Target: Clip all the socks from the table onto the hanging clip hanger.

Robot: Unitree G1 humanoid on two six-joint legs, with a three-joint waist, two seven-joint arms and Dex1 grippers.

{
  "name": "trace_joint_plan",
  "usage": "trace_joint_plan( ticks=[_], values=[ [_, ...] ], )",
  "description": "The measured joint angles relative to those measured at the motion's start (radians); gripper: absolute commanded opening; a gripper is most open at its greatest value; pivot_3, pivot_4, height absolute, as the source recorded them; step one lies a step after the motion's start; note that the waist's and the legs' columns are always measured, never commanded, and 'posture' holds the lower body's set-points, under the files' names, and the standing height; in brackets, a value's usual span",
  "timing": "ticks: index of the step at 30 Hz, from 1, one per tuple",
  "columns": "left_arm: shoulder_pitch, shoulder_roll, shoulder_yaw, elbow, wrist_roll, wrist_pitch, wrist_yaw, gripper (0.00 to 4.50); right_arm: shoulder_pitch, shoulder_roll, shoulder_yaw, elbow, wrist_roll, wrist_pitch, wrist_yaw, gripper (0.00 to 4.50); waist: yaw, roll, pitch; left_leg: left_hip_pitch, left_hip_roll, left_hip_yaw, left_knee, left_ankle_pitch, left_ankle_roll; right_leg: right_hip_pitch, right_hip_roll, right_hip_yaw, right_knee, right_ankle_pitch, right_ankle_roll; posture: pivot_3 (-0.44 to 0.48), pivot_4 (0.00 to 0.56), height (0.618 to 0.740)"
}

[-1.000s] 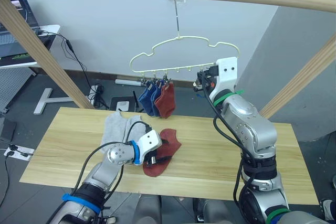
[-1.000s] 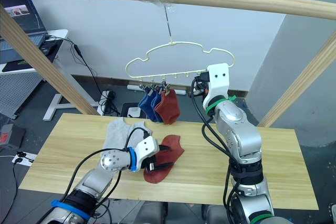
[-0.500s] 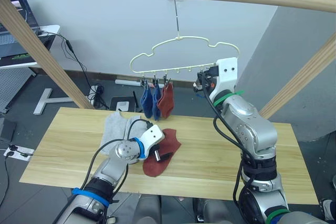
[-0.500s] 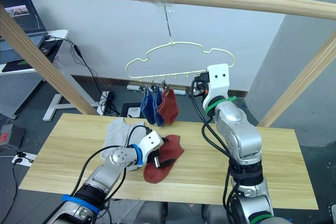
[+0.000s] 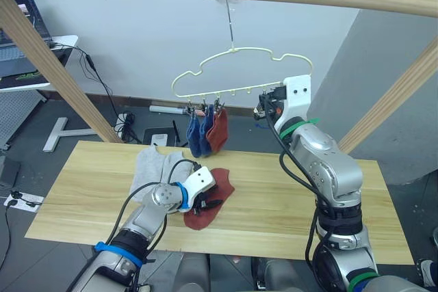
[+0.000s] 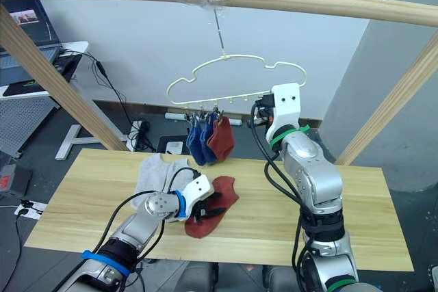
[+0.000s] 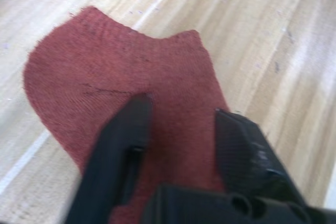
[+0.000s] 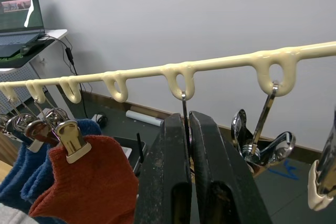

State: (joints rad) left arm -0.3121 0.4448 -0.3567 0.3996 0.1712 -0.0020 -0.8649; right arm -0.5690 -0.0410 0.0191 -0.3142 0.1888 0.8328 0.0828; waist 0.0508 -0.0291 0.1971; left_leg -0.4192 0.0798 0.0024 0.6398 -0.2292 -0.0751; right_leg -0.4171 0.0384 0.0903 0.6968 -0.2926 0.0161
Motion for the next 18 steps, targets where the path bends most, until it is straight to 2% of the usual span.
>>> trace_joint_plan(
  ticks=[4,5,12,18],
  values=[
    [-0.002,0.0,0.0,0.023,-0.006,-0.036,-0.017,0.17,0.0,-0.015,0.0,0.006,0.0,-0.005,0.005,0.0,0.0,0.0,0.0,0.003,0.0,0.0,0.0,0.0,0.0,0.003,0.0,0.0,0.0,-0.002,0.004,0.155,0.207,0.74],
    [-0.004,0.0,0.001,0.034,-0.009,-0.049,-0.021,0.07,0.0,-0.02,-0.001,0.006,0.001,-0.006,0.007,0.0,0.0,0.0,0.0,0.003,0.0,0.0,0.001,0.0,0.0,0.003,0.0,0.0,0.0,-0.002,0.004,0.155,0.206,0.74],
    [-0.005,-0.036,0.048,0.079,-0.125,-0.186,-0.102,0.07,-0.006,-0.034,-0.05,0.006,0.047,0.02,0.027,0.0,0.005,0.0,0.0,0.001,0.0,-0.001,0.001,0.0,0.0,0.003,0.0,0.0,-0.001,0.0,0.0,0.156,0.206,0.74],
    [-0.091,-0.072,0.16,0.072,-0.264,-0.483,-0.111,0.07,-0.093,0.029,-0.274,0.008,0.241,0.254,0.006,0.0,0.007,0.0,0.0,0.001,0.0,-0.001,0.001,0.0,0.0,0.004,0.0,-0.001,-0.002,0.0,0.0,0.154,0.205,0.74]
  ],
)
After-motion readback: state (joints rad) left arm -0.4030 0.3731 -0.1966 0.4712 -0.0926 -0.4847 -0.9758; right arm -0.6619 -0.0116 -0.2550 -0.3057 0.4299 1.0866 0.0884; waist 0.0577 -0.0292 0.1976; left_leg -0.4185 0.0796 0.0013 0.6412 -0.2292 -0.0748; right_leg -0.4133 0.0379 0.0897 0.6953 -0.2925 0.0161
